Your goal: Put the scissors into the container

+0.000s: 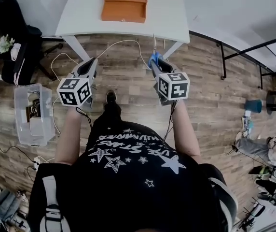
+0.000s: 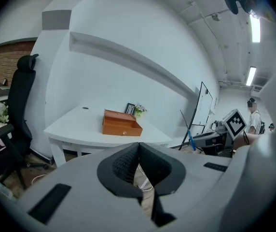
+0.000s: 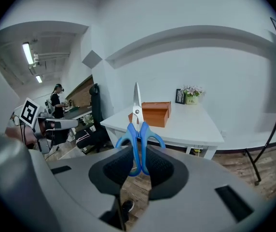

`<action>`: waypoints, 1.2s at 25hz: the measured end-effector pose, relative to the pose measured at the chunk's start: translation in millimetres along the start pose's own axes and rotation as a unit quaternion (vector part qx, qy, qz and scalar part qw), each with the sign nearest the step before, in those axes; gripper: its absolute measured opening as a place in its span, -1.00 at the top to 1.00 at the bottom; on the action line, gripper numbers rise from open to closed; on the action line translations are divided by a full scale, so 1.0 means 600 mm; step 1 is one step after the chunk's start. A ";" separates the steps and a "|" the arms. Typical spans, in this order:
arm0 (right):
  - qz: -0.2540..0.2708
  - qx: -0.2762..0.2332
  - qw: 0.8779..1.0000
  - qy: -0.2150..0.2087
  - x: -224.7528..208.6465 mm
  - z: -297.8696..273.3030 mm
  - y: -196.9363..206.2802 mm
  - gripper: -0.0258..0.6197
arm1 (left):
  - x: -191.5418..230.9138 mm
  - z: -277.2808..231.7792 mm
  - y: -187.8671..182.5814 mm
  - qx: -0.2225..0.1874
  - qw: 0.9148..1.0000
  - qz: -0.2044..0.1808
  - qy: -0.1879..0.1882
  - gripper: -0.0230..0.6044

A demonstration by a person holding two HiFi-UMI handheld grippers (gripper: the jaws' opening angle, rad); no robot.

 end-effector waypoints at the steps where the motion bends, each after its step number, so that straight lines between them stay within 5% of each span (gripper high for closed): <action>1: -0.003 0.001 1.000 0.002 -0.004 -0.016 -0.019 0.61 | 0.017 -0.015 -0.017 0.002 1.000 0.000 0.002 0.87; 16: -0.007 0.006 0.999 0.050 -0.033 -0.236 -0.271 0.61 | 0.266 -0.186 -0.206 0.019 0.999 -0.011 0.045 0.87; 30: 0.012 0.027 0.997 0.075 -0.055 -0.325 -0.348 0.61 | 0.350 -0.265 -0.249 0.031 0.997 -0.002 0.068 0.86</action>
Point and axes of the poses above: the fingertips, and each gripper's own axes: z backward along the fingers, x to its left, y out of its underside, the point moved 4 cm from there along z, backward along the fingers, and after that the axes turned 12 degrees about x, right-handed, at the moved point
